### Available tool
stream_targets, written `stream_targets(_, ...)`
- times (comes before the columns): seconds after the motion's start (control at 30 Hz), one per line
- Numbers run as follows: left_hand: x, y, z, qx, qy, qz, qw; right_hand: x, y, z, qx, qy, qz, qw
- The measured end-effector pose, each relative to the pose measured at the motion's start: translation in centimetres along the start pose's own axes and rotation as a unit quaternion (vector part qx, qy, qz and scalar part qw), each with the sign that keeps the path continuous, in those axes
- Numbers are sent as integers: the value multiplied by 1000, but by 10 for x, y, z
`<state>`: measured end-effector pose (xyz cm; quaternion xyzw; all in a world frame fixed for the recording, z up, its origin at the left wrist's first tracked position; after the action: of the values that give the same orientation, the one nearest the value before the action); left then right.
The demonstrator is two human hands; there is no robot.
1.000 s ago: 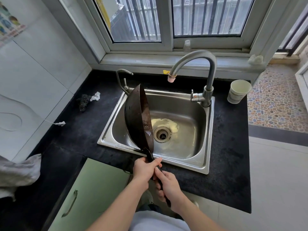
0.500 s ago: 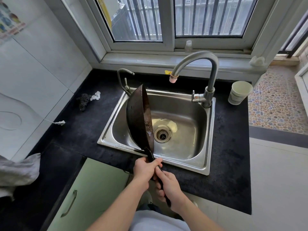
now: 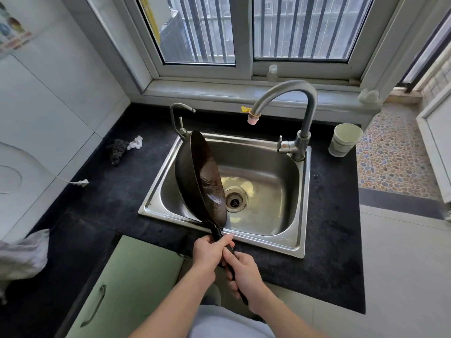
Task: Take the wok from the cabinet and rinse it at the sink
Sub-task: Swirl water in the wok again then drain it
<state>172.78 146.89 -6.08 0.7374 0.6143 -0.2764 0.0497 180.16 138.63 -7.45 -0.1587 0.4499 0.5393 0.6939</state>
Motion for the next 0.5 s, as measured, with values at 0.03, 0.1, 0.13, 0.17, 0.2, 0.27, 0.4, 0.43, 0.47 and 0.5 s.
stream_targets(0.03, 1, -2, 1, -3, -2, 6, 1000, -1, 2, 2, -9, -4, -9, 1000)
stream_targets(0.1, 4, -5, 3, -8, -5, 21, 1000, -1, 7, 4, -22, -11, -31, 999)
stream_targets(0.13, 6, -8, 4, -11, -7, 30, 999, -1, 10, 4, -22, -14, -42, 999)
stream_targets(0.17, 8, -10, 6, -18, -9, 40, 999, 0, 14, 4, -21, -16, -53, 998)
stream_targets(0.2, 10, -13, 7, -28, -11, 49, 998, 1, 18, 4, -20, -19, -63, 998)
stream_targets(0.27, 16, -18, 11, -52, -17, 68, 996, 4, 25, 2, -18, -24, -85, 996)
stream_targets(0.4, 26, -26, 21, -119, -48, 106, 986, 11, 37, -4, -49, -38, -167, 984)
stream_targets(0.43, 28, -27, 23, -138, -61, 118, 981, 13, 39, -6, -66, -44, -195, 978)
stream_targets(0.47, 29, -28, 26, -157, -72, 133, 976, 15, 42, -8, -79, -47, -221, 971)
stream_targets(0.5, 31, -30, 28, -170, -81, 151, 970, 16, 44, -11, -84, -47, -242, 966)
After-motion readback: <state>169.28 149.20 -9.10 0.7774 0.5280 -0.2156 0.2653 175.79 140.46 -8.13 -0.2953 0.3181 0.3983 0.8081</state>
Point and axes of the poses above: each hand's wrist, its own x-axis towards the middle knuckle, its own y-axis out of the palm, z = x × y, the point moved 5 cm from there along x, towards the middle knuckle, and after that the axes turned 14 degrees about y, right-handed, at the moved point
